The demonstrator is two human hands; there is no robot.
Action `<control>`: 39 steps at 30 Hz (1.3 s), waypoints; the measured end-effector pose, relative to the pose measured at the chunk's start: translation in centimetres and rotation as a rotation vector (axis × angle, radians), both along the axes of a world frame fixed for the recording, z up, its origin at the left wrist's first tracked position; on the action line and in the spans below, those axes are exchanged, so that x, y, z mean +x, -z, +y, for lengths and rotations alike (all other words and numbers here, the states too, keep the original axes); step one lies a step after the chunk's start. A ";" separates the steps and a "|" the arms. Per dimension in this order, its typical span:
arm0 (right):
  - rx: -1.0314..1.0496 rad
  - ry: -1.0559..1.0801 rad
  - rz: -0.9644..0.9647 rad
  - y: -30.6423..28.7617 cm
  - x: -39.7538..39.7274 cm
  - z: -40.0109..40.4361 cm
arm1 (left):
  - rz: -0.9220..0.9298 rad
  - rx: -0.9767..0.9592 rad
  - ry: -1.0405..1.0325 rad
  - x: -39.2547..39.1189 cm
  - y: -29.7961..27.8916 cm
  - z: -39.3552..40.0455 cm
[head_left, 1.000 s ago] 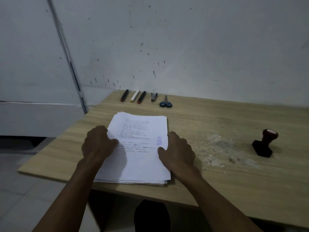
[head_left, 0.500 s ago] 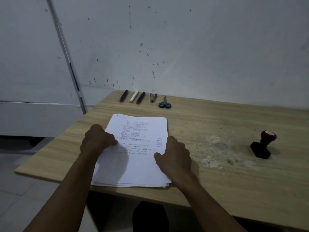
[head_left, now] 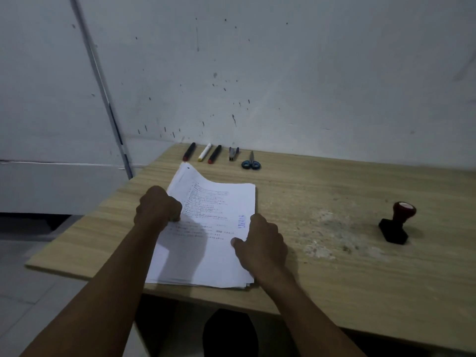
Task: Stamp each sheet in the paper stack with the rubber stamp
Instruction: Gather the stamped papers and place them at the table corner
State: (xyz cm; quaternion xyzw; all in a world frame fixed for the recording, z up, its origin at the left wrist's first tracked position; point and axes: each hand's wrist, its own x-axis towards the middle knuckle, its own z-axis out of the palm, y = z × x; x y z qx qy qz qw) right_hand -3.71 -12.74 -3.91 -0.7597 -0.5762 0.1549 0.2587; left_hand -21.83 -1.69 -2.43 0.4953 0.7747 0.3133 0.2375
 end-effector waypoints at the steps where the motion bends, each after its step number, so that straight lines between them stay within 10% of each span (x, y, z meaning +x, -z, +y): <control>1: 0.003 -0.001 0.016 0.0 0.1 0.0 | -0.004 0.020 0.001 -0.1 0.1 -0.3; 16: 0.213 -0.236 0.957 -2.4 6.6 0.2 | -0.642 0.494 0.483 -0.9 -3.2 -6.6; 26: 0.629 -0.291 0.762 -8.8 12.2 -1.8 | -0.866 0.648 0.634 6.3 -6.1 -7.4; 39: 0.504 -0.192 0.993 -4.9 15.3 -2.5 | -0.831 0.524 0.609 10.8 -3.4 -6.8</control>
